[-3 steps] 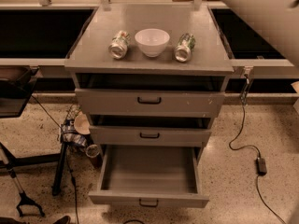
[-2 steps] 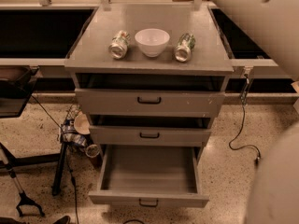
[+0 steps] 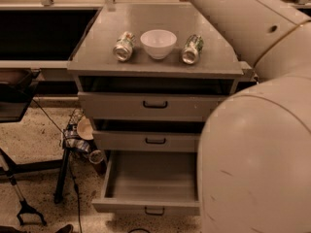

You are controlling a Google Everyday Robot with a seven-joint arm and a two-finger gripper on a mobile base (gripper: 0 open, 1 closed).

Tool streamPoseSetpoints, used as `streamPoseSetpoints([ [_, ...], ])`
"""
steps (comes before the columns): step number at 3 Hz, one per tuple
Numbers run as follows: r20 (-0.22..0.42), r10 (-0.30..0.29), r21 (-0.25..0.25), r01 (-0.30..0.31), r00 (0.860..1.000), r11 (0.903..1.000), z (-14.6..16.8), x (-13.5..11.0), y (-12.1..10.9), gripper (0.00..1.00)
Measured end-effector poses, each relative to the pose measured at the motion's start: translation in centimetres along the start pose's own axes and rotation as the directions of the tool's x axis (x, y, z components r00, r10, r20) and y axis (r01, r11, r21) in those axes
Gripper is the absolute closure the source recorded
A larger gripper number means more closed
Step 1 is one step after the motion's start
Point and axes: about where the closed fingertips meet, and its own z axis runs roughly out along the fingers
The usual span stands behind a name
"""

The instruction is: Pick rxbar chocolate from bottom drawer and place on counter

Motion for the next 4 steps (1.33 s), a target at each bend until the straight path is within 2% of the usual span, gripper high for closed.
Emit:
streamPoseSetpoints([
  [1,-0.008,-0.047,-0.012,0.047,0.999,0.9988,1.7,-1.5,-0.1,1.00],
  [2,-0.013,-0.088,-0.054,0.088,0.996,0.9947,3.4,-2.4,0.6,1.00],
  [3,0.013,-0.119,-0.070,0.119,0.993,0.9904,4.3,-3.7,1.0,1.00],
  [4,0.079,-0.143,-0.055,0.148,0.986,0.9875,3.9,-5.7,1.1,1.00],
])
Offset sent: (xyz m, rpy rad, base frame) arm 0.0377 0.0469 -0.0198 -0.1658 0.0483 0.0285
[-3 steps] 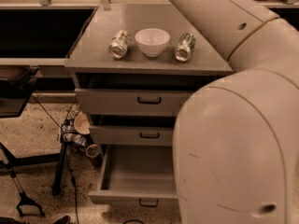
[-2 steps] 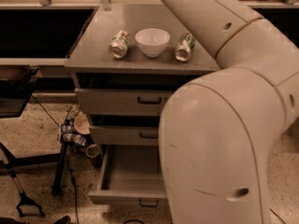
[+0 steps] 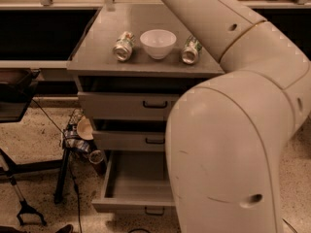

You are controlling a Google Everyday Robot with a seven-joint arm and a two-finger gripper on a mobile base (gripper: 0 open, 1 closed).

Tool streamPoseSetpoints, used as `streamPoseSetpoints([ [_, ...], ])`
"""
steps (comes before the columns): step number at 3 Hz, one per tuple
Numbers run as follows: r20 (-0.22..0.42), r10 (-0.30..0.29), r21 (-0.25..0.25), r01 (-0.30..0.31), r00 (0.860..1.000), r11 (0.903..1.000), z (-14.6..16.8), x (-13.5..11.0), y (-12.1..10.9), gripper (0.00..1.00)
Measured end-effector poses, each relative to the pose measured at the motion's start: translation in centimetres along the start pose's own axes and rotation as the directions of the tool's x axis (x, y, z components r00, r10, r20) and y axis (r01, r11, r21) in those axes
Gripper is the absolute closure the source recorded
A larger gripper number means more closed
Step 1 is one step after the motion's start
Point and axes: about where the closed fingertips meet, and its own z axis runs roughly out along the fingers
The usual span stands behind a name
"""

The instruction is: Pick rxbar chocolate from bottom drawer and place on counter

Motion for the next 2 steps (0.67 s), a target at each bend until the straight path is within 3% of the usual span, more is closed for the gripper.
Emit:
streamPoseSetpoints([
  [1,0.092,-0.016,0.029,0.014,0.996,0.9995,-1.3,-2.4,0.3,1.00],
  [2,0.198,-0.049,0.049,0.040,0.979,0.9980,-2.8,-5.2,1.6,1.00],
])
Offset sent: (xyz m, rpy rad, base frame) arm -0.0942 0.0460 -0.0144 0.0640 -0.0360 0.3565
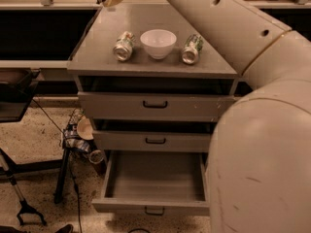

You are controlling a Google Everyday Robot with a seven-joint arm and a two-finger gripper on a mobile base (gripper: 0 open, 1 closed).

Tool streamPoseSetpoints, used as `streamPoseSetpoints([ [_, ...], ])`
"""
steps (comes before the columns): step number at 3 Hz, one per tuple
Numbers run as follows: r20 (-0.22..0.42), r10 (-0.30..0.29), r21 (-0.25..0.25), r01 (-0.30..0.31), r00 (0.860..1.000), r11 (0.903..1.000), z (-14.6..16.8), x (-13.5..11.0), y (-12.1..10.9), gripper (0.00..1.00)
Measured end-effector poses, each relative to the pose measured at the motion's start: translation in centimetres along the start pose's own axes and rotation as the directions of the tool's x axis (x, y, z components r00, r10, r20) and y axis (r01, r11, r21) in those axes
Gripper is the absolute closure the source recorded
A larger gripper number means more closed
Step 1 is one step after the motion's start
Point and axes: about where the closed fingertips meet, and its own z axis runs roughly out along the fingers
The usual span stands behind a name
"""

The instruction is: Pick rxbar chocolate from bottom drawer and place on counter

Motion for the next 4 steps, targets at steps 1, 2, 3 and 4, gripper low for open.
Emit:
streamPoseSetpoints([
  [1,0.083,-0.059,-0.015,0.060,0.995,0.9981,-0.4,-2.4,1.5,1.00],
  [2,0.094,-0.087,-0.009,0.088,0.992,0.9961,-0.4,-2.9,1.5,1.00],
  [3,0.098,-0.108,0.004,0.109,0.989,0.9941,-0.7,-3.2,1.3,1.00],
  [4,0.162,-0.145,0.012,0.145,0.976,0.9894,0.8,-5.0,1.7,1.00],
])
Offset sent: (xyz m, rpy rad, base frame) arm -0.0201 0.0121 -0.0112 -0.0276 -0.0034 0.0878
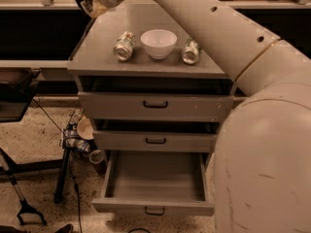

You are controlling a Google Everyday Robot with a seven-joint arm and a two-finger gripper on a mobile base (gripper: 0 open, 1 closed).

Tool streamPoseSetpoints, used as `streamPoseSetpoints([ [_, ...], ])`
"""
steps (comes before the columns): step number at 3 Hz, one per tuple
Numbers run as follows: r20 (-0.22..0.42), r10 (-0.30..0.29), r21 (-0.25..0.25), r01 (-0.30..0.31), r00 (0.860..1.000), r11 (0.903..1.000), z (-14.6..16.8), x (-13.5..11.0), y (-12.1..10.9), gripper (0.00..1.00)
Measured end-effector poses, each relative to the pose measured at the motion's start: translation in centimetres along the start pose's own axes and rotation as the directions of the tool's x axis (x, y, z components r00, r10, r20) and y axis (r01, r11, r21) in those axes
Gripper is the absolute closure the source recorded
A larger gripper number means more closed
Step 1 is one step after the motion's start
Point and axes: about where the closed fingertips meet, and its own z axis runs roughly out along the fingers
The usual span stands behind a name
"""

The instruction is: Pick rxbar chocolate from bottom drawer and place on counter

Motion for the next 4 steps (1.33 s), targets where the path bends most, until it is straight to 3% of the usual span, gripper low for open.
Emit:
streamPoseSetpoints([
  [1,0.058,-0.053,-0.024,0.054,0.997,0.9982,2.0,-1.1,0.9,1.00],
  [2,0.078,-0.095,-0.080,0.102,0.992,0.9916,3.6,-1.2,2.4,1.00],
  [4,0.049,-0.162,-0.203,0.169,0.986,0.9645,6.1,0.8,5.2,1.00],
])
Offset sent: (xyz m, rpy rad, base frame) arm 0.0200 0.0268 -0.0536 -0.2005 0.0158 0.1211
